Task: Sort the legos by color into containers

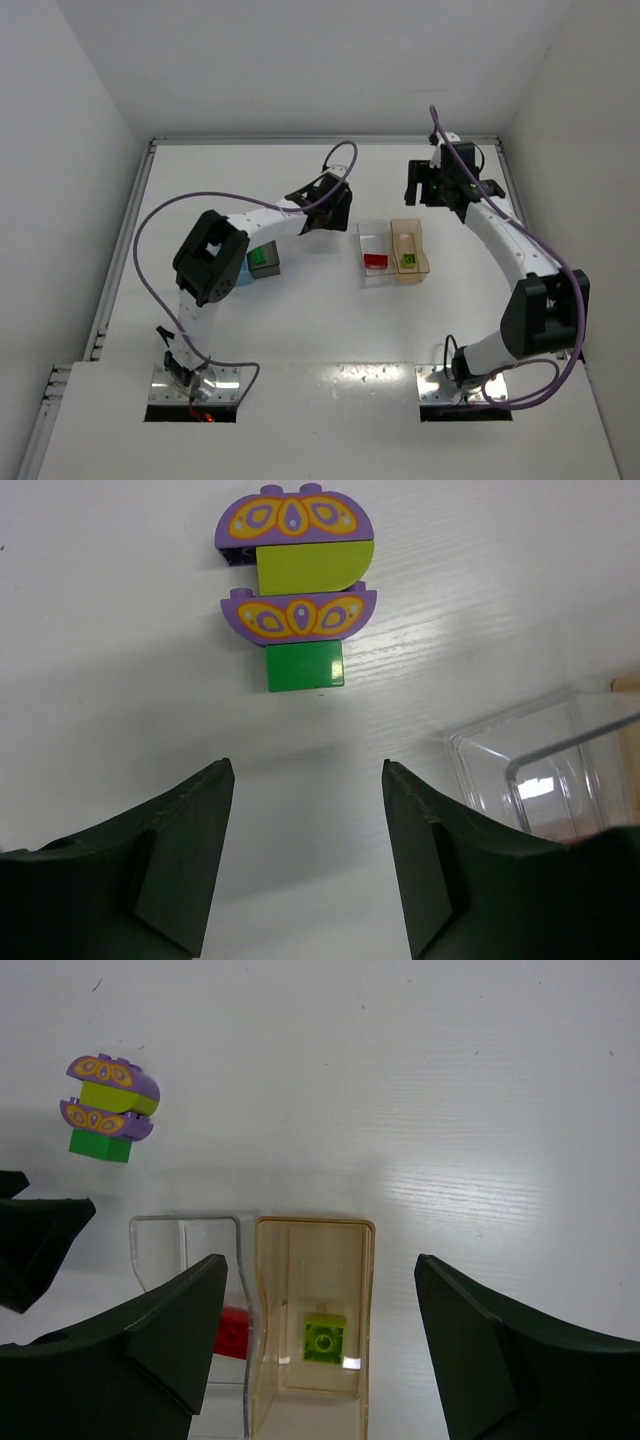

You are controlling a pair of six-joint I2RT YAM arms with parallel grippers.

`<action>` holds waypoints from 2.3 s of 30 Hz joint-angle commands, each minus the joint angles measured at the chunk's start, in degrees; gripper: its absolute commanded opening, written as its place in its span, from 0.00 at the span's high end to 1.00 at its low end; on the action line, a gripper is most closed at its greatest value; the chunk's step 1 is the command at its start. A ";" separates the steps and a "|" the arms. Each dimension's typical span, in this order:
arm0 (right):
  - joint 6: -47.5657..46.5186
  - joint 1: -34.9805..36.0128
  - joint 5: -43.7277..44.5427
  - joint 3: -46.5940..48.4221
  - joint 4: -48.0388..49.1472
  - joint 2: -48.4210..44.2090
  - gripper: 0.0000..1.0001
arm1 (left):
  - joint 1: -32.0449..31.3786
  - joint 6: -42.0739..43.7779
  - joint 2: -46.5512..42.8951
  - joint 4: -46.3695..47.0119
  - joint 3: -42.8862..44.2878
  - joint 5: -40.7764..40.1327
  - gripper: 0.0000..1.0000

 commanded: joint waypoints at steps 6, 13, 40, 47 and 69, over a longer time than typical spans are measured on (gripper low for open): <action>0.99 -1.09 -3.49 0.00 1.49 0.16 0.24 | -0.46 0.04 4.44 0.15 5.21 -2.33 0.33; 0.99 -1.62 -4.11 0.00 1.49 0.69 0.24 | -0.46 -0.49 7.44 -0.90 8.20 -3.56 0.33; 0.99 -2.14 -6.74 -0.53 1.49 2.27 0.24 | 1.12 -2.60 14.30 -0.90 15.58 -5.85 0.43; 0.99 -2.14 -7.27 -0.53 1.49 2.27 0.24 | 1.65 -2.07 15.35 -0.90 16.20 -5.85 0.51; 0.81 -2.14 -42.72 2.98 0.17 7.36 0.22 | 4.11 27.98 -26.64 8.68 -24.39 21.92 1.00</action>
